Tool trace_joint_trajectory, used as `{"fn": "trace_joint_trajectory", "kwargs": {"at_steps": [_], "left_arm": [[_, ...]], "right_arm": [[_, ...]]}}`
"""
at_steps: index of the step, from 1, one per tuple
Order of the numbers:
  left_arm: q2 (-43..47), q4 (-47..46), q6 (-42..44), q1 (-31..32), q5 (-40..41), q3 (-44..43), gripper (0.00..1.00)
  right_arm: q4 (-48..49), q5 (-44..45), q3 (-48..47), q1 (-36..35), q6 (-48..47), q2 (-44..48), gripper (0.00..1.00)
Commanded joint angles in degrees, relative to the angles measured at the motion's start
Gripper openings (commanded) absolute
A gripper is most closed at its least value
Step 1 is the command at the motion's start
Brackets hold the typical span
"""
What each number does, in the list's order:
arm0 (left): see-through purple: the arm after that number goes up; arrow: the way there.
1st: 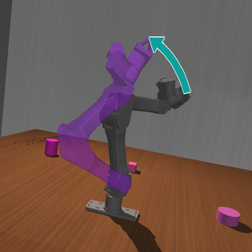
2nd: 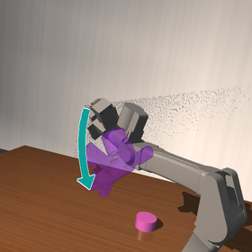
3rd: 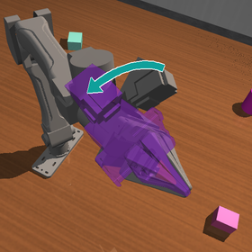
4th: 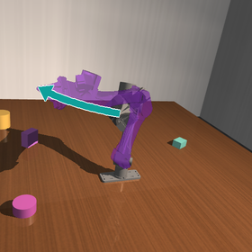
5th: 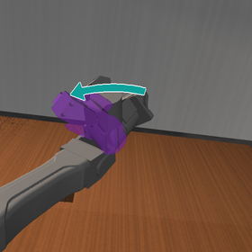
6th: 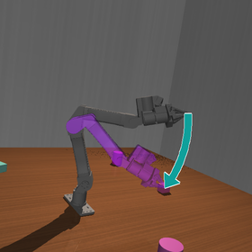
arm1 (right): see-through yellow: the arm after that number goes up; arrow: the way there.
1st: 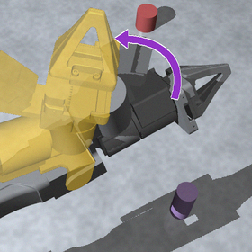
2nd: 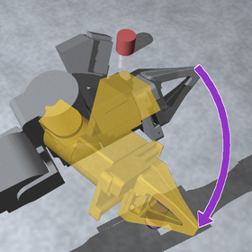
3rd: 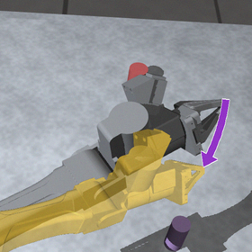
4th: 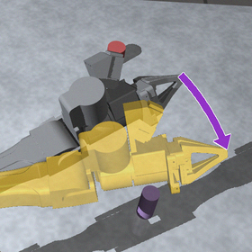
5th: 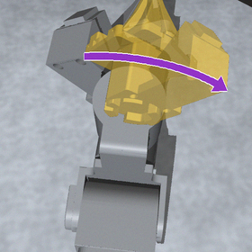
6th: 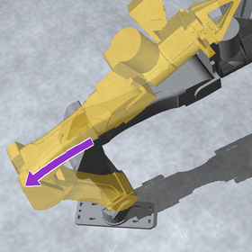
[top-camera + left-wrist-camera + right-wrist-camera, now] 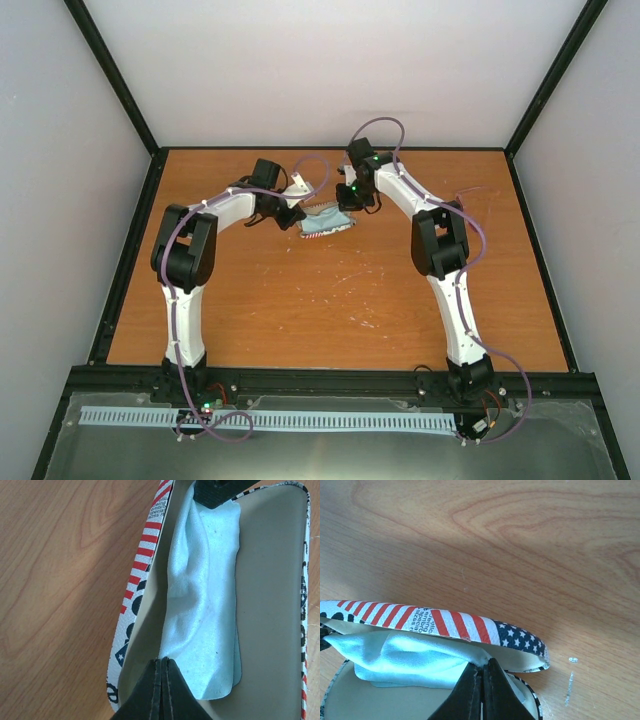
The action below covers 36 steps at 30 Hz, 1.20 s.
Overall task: Organize the sunglasses
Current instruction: Place the glasses cleaning cloth in the sunglasses case.
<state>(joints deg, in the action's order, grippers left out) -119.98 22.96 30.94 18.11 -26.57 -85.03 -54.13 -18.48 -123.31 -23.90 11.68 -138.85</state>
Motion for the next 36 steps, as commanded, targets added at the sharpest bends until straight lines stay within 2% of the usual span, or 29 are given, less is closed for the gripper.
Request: {"fn": "trace_joint_trajectory", "kwargs": {"at_steps": [1,31,36], "left_arm": [[-0.65,0.60,1.12,-0.53,-0.29,-2.50,0.01],[-0.74,0.18,1.51,-0.62,2.42,-3.56,0.01],[-0.84,-0.12,1.29,-0.62,2.77,-3.56,0.01]], "right_arm": [[0.82,1.72,-1.45,-0.53,0.18,-1.19,0.03],[3.73,1.71,-1.35,0.11,0.67,-0.25,0.03],[3.43,1.99,-1.22,0.08,0.71,-0.77,0.06]]}}
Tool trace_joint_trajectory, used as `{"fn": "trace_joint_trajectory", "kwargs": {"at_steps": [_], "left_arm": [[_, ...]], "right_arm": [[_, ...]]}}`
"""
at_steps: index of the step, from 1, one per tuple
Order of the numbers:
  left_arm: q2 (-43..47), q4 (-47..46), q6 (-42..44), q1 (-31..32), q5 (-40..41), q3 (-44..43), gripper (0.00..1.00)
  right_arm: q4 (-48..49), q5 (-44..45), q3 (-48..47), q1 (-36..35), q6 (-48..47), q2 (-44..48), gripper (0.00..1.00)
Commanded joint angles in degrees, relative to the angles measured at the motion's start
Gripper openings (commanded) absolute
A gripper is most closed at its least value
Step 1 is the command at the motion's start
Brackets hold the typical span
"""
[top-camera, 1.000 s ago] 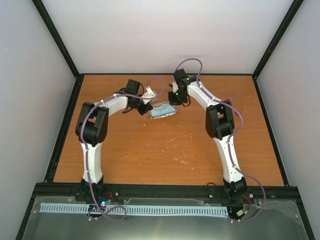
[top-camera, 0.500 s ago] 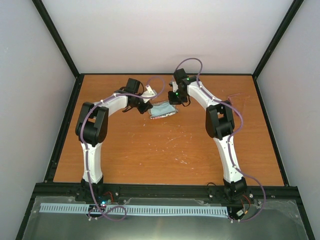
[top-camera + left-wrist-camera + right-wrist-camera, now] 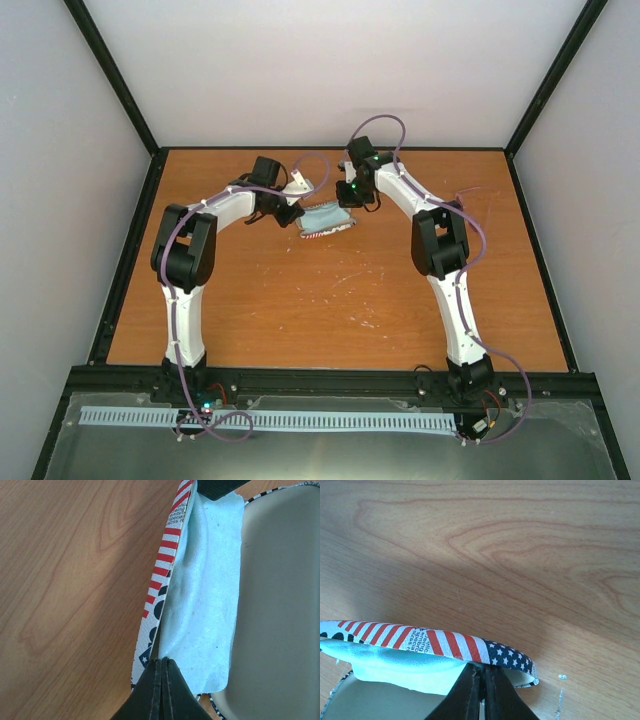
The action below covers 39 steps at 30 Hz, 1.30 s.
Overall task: Organize the sunglasses
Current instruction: Place the glasses cleaning cloth in the sunglasses case.
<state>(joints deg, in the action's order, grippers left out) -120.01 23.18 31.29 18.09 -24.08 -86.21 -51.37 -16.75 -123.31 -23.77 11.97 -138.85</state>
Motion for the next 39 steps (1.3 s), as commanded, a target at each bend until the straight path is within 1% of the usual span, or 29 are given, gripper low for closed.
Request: {"fn": "trace_joint_trajectory", "kwargs": {"at_steps": [1,4,9,11,21,25,28,37,39], "left_arm": [[-0.76,-0.47,0.96,-0.60,0.40,-2.38,0.01],[-0.93,-0.59,0.95,-0.60,0.66,-2.47,0.02],[-1.19,-0.63,0.86,-0.60,0.96,-2.79,0.08],[-1.12,-0.68,0.75,-0.60,0.99,-2.82,0.11],[-0.87,-0.48,0.63,-0.60,1.23,-2.90,0.17],[-0.61,-0.27,0.59,-0.60,1.34,-2.83,0.18],[-0.36,-0.24,0.45,-0.60,1.33,-2.74,0.20],[0.69,-0.42,-0.16,-0.60,1.43,-2.03,0.23],[0.94,-0.42,-0.29,-0.60,1.56,-1.94,0.24]], "right_arm": [[0.69,0.45,-1.17,0.02,0.47,-0.82,0.07],[0.66,0.79,-1.22,0.08,0.43,-0.93,0.09],[0.83,0.82,-1.26,0.04,0.59,-1.08,0.12],[0.84,0.71,-1.27,0.06,0.60,-1.11,0.13],[0.93,0.84,-1.24,0.05,0.69,-0.65,0.15],[1.01,1.09,-1.19,0.04,0.75,-0.25,0.17],[1.11,1.36,-1.04,0.11,0.84,0.01,0.21],[2.39,2.95,1.43,0.06,0.68,2.53,0.24],[2.45,3.34,2.05,0.04,0.56,3.12,0.26]]}}
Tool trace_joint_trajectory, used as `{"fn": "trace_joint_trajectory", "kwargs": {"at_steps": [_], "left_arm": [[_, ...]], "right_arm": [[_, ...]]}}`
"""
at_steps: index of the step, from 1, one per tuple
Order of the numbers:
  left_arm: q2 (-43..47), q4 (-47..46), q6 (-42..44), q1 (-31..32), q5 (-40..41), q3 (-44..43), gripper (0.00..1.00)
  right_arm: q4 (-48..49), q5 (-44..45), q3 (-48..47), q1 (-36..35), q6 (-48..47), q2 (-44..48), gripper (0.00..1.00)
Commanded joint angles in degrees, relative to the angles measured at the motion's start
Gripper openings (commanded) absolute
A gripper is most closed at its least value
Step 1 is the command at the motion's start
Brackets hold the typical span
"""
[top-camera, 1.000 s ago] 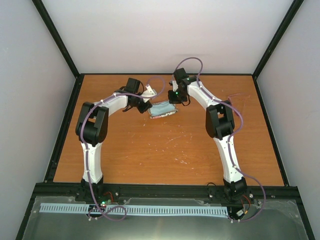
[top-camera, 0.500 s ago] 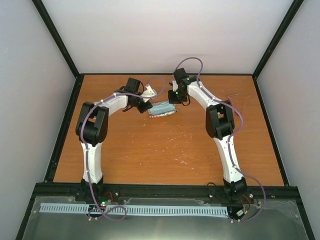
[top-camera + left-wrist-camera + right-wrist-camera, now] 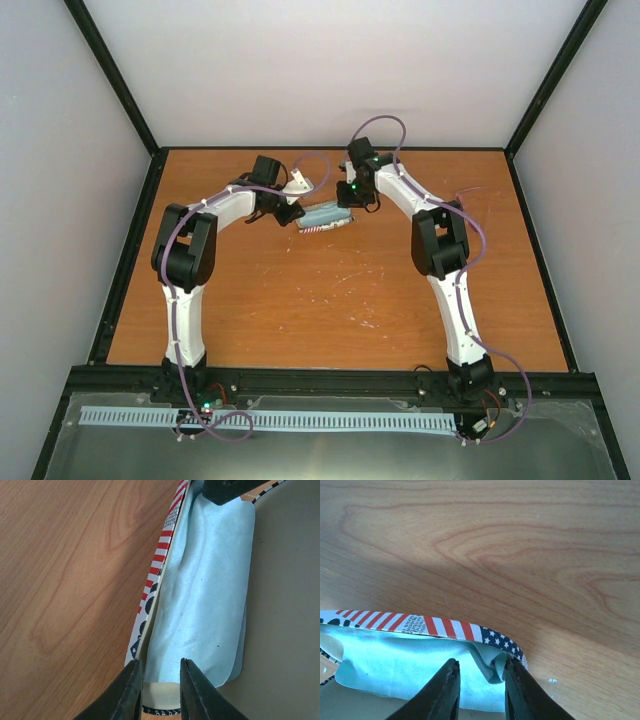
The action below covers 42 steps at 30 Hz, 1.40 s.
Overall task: Organize the sunglasses
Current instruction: Place the glasses cleaning cloth in the sunglasses case.
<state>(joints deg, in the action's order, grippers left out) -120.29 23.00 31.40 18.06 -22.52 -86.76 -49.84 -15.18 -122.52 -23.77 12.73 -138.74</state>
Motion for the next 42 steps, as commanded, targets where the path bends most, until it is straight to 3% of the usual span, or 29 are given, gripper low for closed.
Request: {"fn": "trace_joint_trajectory", "kwargs": {"at_steps": [1,10,23,25,32,39,42], "left_arm": [[1.20,-0.23,-0.52,-0.57,-0.04,-1.39,0.24],[1.96,-0.24,-0.68,-0.57,0.26,-1.38,0.33],[3.37,-0.59,-0.58,-0.49,0.74,-1.60,0.36],[4.07,-1.08,-0.92,-0.49,0.59,-1.48,0.43],[6.99,-2.37,-3.21,-0.49,-0.61,-1.67,0.64],[6.49,-1.62,-4.14,-0.57,0.36,-3.99,0.65],[5.39,-1.03,-4.09,-0.57,0.42,-5.43,0.65]], "right_arm": [[0.97,1.99,1.48,0.04,-0.21,3.25,0.28],[1.54,3.83,2.53,0.06,-0.25,5.27,0.43],[3.27,7.71,5.47,0.26,0.90,9.86,0.48],[4.45,9.14,7.39,1.13,2.54,11.68,0.50],[9.28,11.55,19.18,9.61,9.16,21.39,0.55],[-1.22,23.74,19.47,21.57,4.32,25.33,0.58],[-6.41,24.29,16.80,26.27,3.43,23.44,0.59]]}}
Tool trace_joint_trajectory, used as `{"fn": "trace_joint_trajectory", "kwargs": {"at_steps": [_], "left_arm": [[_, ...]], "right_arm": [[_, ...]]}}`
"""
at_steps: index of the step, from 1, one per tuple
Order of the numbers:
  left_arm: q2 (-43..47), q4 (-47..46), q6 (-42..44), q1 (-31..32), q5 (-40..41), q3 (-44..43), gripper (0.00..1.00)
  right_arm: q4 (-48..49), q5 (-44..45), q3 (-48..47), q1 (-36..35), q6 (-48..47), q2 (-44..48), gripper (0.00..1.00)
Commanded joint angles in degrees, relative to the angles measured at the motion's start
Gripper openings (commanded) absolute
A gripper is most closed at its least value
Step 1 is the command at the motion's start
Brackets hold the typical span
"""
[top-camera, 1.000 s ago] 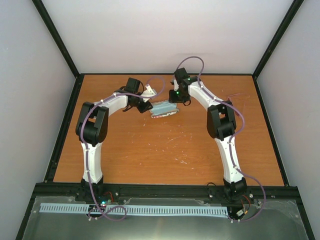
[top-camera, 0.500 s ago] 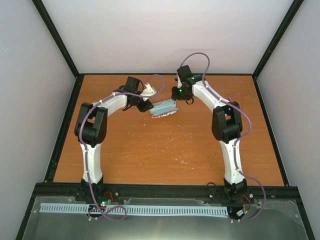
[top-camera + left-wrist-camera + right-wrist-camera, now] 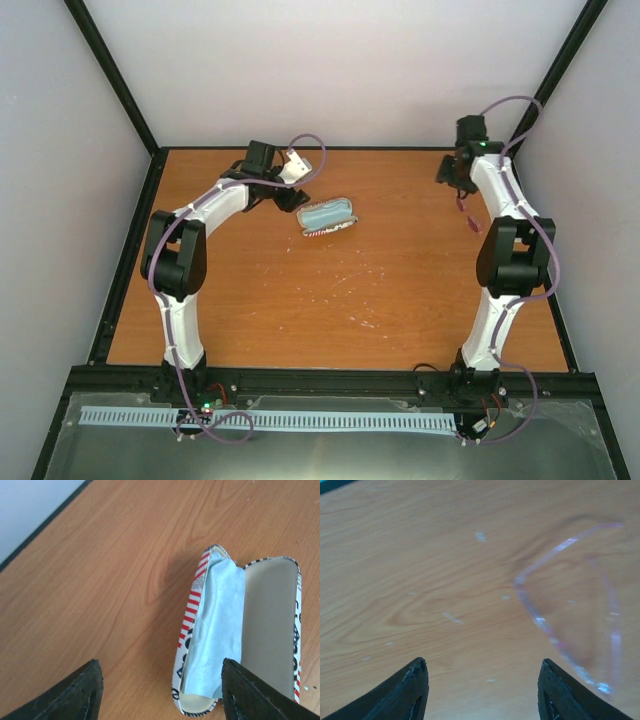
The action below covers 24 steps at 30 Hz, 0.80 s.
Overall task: Organize the sunglasses
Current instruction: Place the glasses cleaning cloth in the sunglasses case, then move the sunglasses to the center of the board.
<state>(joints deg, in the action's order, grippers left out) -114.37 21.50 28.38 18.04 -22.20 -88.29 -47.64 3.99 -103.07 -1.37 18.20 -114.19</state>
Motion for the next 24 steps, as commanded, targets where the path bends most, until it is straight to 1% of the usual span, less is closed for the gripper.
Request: {"fn": "trace_joint_trajectory", "kwargs": {"at_steps": [1,3,5,6,8,11,14,18,24], "left_arm": [[-1.05,0.87,-1.01,-0.55,0.11,-4.48,0.65],[-1.94,1.45,-0.96,-0.57,0.04,-5.65,0.65],[-2.86,1.75,-0.87,-0.55,-0.12,-6.52,0.65],[-3.17,1.87,-0.87,-0.55,-0.20,-6.87,0.65],[-3.92,2.13,-0.87,-0.64,-0.26,-7.58,0.65],[-4.64,2.35,-0.90,-0.64,-0.15,-8.48,0.65],[-5.13,2.74,-1.04,-0.64,0.39,-9.05,0.65],[-5.36,3.26,-1.34,-0.68,0.59,-9.27,0.65],[-5.97,3.53,-1.59,-0.64,0.84,-9.51,0.64]], "right_arm": [[-9.39,4.43,-3.35,5.15,-2.25,-1.92,0.58],[-10.13,3.31,-4.34,6.86,-2.57,-2.86,0.57],[-10.32,1.40,-5.66,7.38,-3.06,-4.48,0.53],[-11.47,0.75,-6.84,7.41,-3.08,-5.83,0.50],[-14.00,-0.88,-9.78,7.39,-2.89,-9.08,0.48],[-14.64,-1.96,-12.07,7.43,-2.19,-12.89,0.49],[-13.11,-2.45,-12.70,7.41,-1.46,-14.87,0.50],[-12.78,-1.60,-16.06,7.51,-0.76,-17.96,0.50],[-13.01,-3.94,-21.00,7.56,-0.08,-22.38,0.52]]}}
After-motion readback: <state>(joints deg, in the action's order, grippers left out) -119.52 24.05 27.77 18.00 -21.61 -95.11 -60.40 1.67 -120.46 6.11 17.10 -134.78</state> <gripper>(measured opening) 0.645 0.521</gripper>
